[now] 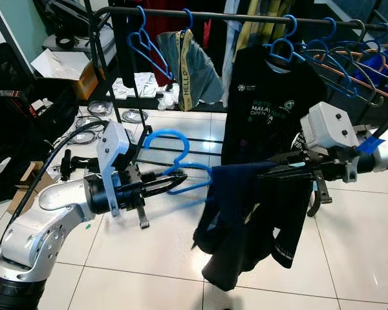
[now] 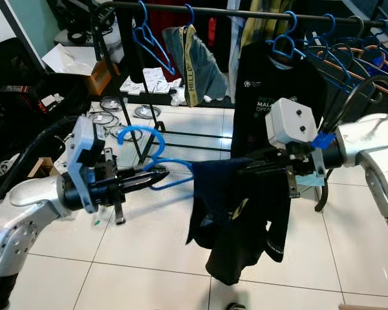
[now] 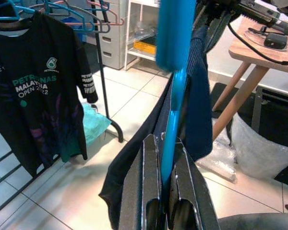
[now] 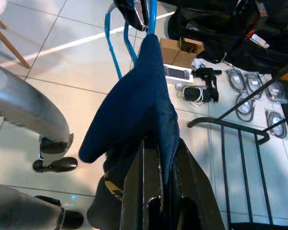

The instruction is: Hang hanger

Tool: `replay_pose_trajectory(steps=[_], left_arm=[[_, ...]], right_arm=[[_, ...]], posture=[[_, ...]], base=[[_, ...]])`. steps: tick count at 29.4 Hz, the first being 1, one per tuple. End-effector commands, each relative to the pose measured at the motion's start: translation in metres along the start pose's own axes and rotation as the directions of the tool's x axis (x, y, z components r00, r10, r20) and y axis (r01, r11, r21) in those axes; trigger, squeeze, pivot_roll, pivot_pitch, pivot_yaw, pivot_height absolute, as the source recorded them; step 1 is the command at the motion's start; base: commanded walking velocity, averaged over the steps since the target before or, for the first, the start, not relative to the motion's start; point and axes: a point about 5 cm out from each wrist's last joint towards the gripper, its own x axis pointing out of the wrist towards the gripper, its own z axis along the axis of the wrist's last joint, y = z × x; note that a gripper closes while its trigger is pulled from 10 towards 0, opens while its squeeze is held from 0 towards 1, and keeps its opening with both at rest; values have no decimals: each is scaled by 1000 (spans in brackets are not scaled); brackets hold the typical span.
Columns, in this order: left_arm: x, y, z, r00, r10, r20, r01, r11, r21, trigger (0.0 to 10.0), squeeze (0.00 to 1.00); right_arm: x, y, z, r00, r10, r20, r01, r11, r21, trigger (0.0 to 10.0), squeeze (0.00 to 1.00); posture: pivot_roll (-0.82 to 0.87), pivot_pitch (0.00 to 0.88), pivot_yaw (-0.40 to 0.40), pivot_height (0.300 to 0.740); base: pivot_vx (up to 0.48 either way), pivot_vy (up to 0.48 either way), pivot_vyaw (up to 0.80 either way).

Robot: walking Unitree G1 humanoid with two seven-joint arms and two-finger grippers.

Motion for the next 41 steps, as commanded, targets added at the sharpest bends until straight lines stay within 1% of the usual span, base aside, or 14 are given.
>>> replay_pose_trajectory(steps=[1, 10, 11, 13, 14, 15, 21, 26, 28, 31, 32, 36, 40, 41], left_arm=[[-3, -3, -3, 999, -11, -31, 12, 1000, 3, 0, 0], [-1, -6, -2, 1000, -21, -22, 21, 1000, -4, 0, 0], [0, -6, -2, 1000, -20, -18, 19, 1000, -2, 0, 0], [0, -6, -2, 1000, -20, -18, 19, 1000, -2, 0, 0], [1, -6, -1, 1000, -18, -14, 18, 1000, -1, 0, 0], [2, -5, 0, 1000, -14, -4, 14, 1000, 1, 0, 0], [4, -4, 3, 1000, -7, 27, 7, 1000, 3, 0, 0], [6, -5, 5, 999, -2, 44, 2, 1000, 4, 0, 0], [4, -2, 7, 999, 13, 47, -13, 1000, 14, 0, 0], [3, 0, 8, 998, 24, 52, -25, 999, 22, 0, 0], [3, 2, 11, 997, 33, 67, -35, 999, 26, 196, 0], [4, 4, 23, 993, 23, 116, -27, 999, 33, 549, 0], [4, 5, 27, 991, 15, 134, -20, 999, 35, 627, 0], [4, 7, 35, 986, 5, 165, -12, 999, 39, 1412, 0]], right_arm=[[1, 1, 7, 1000, 17, -3, -17, 999, -40, 0, 0], [1, 1, 9, 1000, 17, 15, -16, 999, -38, 0, 0], [2, -1, 10, 999, 5, 42, -4, 1000, -22, 7725, 0], [2, -1, 10, 999, 5, 42, -4, 1000, -22, 7725, 0], [2, -2, 10, 997, -7, 75, 7, 1000, 2, 10000, 510], [1, -4, 11, 994, -21, 110, 18, 999, 30, 10000, 1000], [-3, -8, 10, 987, -58, 151, 49, 997, 66, 10000, 1000], [-22, -20, -6, 978, -182, 99, 173, 980, 93, 10000, 1000], [-42, -31, -10, 941, -331, 75, 325, 942, 88, 10000, 1000], [-52, -35, -11, 913, -402, 73, 395, 914, 92, 10000, 1000], [-63, -37, -18, 878, -475, 51, 468, 877, 111, 10000, 1000], [-80, -29, -35, 836, -547, 36, 530, 824, 197, 10000, 1000], [-82, -23, -40, 837, -545, 46, 521, 821, 235, 10000, 1000], [-80, -8, -48, 877, -476, 68, 436, 848, 303, 10000, 0]], posture=[[-84, 145, 37, 740], [-87, 145, 35, 740], [-86, 146, 36, 740], [-86, 146, 36, 740], [-86, 145, 35, 740], [-86, 144, 34, 740], [-88, 142, 32, 740], [-88, 137, 27, 740], [-87, 135, 24, 740], [-87, 136, 23, 740], [-87, 135, 24, 740], [-89, 137, 27, 740], [-89, 137, 27, 740], [-81, 140, 30, 740]], base=[[0, 0, 0], [0, 0, 0], [0, 0, 0], [0, 0, 0], [0, 0, 0], [0, 0, 0], [0, 0, 0], [0, 0, 0], [0, 0, 0], [0, 0, 0], [0, 0, 0], [0, 0, 0], [0, 0, 0], [0, 0, 0]])
